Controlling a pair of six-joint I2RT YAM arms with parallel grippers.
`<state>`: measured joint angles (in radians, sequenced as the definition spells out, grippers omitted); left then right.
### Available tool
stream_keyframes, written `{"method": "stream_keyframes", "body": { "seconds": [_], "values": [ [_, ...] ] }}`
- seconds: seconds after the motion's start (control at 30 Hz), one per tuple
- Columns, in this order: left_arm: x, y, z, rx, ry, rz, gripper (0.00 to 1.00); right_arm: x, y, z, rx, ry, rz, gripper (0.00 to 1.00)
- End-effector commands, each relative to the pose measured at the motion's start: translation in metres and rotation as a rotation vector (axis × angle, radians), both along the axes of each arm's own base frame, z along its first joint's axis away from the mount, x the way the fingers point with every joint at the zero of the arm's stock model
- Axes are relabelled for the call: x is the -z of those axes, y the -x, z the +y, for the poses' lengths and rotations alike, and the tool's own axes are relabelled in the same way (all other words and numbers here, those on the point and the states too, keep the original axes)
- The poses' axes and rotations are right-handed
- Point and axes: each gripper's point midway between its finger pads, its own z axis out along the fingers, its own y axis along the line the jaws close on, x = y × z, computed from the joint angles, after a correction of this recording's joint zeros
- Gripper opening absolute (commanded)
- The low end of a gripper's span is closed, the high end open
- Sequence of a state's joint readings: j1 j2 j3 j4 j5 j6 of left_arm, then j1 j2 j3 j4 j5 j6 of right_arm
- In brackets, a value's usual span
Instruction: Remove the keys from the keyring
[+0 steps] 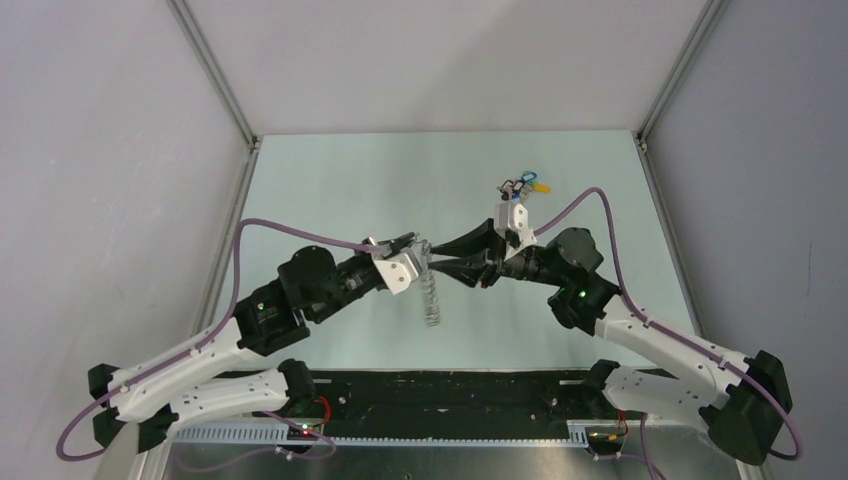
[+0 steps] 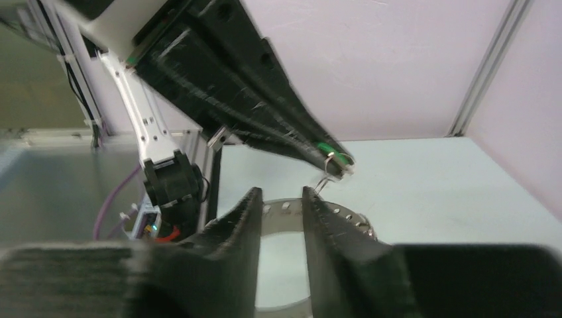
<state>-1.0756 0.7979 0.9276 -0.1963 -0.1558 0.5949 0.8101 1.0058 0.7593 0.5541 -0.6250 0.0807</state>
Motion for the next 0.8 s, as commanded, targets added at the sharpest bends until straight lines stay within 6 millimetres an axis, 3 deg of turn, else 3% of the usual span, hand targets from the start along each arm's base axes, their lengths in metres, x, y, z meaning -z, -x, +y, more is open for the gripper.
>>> {"method": "stream_keyframes", "body": {
  "seconds": [0.0, 0.17, 0.5, 0.77],
  "values": [
    [-0.015, -0.014, 0.017, -0.101, 0.044, -0.041, 0.0, -0.008, 0.02, -0.002, -0.047, 0.005, -0.088, 0.41],
    [-0.015, -0.007, 0.013, -0.055, 0.053, -0.046, 0.0, -0.007, 0.014, -0.005, 0.0, 0.02, -0.127, 0.46],
    [-0.016, -0.001, 0.011, -0.019, 0.059, -0.048, 0.0, -0.019, 0.0, -0.01, 0.094, -0.008, -0.198, 0.39],
    [-0.017, 0.004, 0.009, 0.012, 0.065, -0.052, 0.0, -0.014, -0.01, 0.003, 0.094, 0.063, -0.195, 0.35]
  ]
}}
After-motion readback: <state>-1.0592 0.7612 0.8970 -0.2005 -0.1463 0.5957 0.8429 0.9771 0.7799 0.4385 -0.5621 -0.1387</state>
